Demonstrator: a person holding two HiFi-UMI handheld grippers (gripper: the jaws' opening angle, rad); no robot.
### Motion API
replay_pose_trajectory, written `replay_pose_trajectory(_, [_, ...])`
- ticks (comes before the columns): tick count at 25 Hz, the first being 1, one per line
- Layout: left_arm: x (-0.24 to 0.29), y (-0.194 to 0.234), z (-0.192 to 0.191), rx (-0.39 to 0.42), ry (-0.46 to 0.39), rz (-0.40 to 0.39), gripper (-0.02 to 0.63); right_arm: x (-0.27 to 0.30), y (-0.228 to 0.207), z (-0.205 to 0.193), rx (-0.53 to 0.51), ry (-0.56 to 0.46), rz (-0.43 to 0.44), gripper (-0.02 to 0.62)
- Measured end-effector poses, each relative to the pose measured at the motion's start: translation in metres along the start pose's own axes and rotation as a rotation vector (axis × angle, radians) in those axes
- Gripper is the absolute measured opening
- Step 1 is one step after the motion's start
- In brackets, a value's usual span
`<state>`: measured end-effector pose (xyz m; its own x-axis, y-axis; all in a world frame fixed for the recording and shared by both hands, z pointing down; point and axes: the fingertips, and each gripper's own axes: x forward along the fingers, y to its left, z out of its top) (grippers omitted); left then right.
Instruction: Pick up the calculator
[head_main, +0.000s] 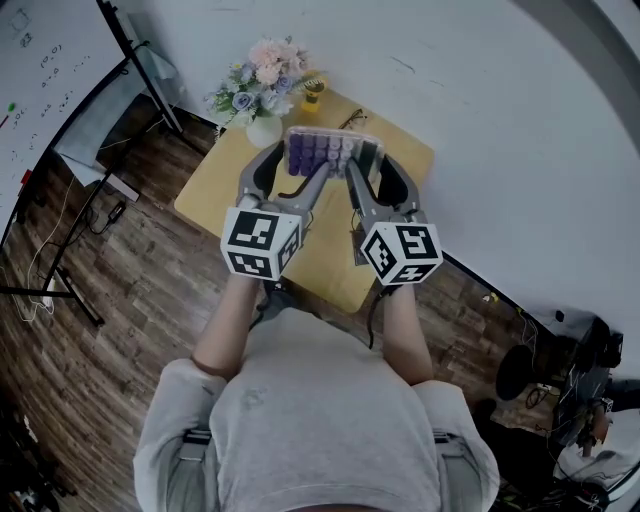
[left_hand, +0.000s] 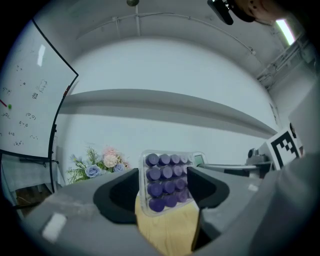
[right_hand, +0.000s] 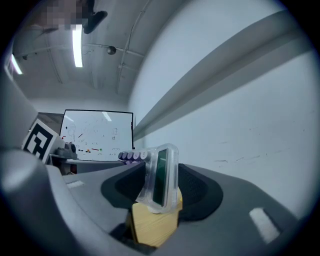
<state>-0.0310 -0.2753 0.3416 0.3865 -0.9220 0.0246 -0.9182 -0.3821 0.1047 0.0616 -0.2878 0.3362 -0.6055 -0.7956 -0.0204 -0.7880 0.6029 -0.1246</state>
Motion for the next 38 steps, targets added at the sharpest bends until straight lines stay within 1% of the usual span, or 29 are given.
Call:
replay_pose_trajectory(11, [-0.02, -0.026, 0.028, 0.049, -0.081, 0.002, 0.305, -0.029, 0.01, 0.031, -0.068, -0.087, 0.011, 0.198])
replay_pose_trajectory(22, [-0.041, -0.047, 0.052, 0.101, -0.158, -0.002, 0.305, -0.057, 0.022, 0.056, -0.113, -0.16, 0.011, 0.198])
replay_pose_trajectory(38, [-0.064, -0.066, 0.061, 0.133, -0.201, 0.005, 0.305, -0.085, 0.036, 0.068, -0.146, -0.203, 0.008, 0.198])
